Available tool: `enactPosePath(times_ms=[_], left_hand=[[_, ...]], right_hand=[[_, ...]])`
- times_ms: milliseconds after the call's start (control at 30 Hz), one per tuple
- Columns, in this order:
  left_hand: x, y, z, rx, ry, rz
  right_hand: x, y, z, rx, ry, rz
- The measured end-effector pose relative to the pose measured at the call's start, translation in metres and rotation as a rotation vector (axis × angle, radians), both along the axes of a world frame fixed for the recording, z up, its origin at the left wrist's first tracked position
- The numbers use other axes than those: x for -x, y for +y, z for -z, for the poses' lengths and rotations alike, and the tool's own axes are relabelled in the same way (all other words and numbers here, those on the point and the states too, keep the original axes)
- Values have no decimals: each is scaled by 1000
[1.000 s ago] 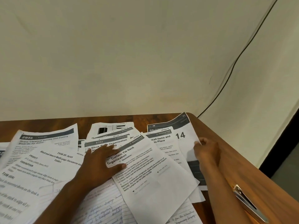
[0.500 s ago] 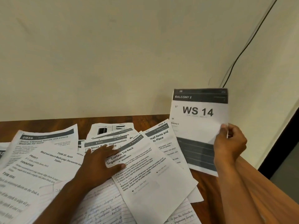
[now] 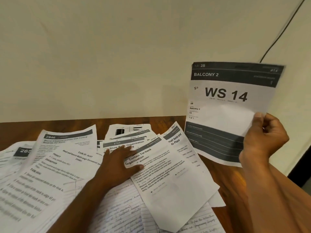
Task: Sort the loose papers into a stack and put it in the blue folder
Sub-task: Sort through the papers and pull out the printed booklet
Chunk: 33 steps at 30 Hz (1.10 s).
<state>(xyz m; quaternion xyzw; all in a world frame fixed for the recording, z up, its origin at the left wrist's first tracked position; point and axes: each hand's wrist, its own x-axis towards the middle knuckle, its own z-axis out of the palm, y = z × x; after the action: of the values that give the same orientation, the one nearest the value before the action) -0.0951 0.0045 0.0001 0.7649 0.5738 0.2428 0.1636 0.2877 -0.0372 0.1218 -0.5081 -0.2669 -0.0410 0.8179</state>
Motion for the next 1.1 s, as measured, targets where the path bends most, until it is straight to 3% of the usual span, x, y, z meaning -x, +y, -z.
enactPosePath(times_ms=[200, 300, 500, 567, 633, 800, 1100], left_hand=[[-1, 0, -2, 12, -5, 0], [0, -1, -3, 10, 0, 1], [1, -1, -2, 1, -14, 11], [3, 0, 1, -58, -139, 51], [1, -8, -4, -101, -402, 44], [0, -15, -28, 117, -1024, -90], [5, -13, -29, 181, -1034, -130]], right_hand=[[10, -14, -20, -176, 53, -77], [16, -22, -29, -171, 93, -249], [50, -14, -1, 549, 107, -803], [61, -5, 18, 699, 82, -905], [72, 4, 36, 785, 60, -945], [92, 14, 63, 906, 21, -976], [101, 12, 63, 855, -7, -1107]])
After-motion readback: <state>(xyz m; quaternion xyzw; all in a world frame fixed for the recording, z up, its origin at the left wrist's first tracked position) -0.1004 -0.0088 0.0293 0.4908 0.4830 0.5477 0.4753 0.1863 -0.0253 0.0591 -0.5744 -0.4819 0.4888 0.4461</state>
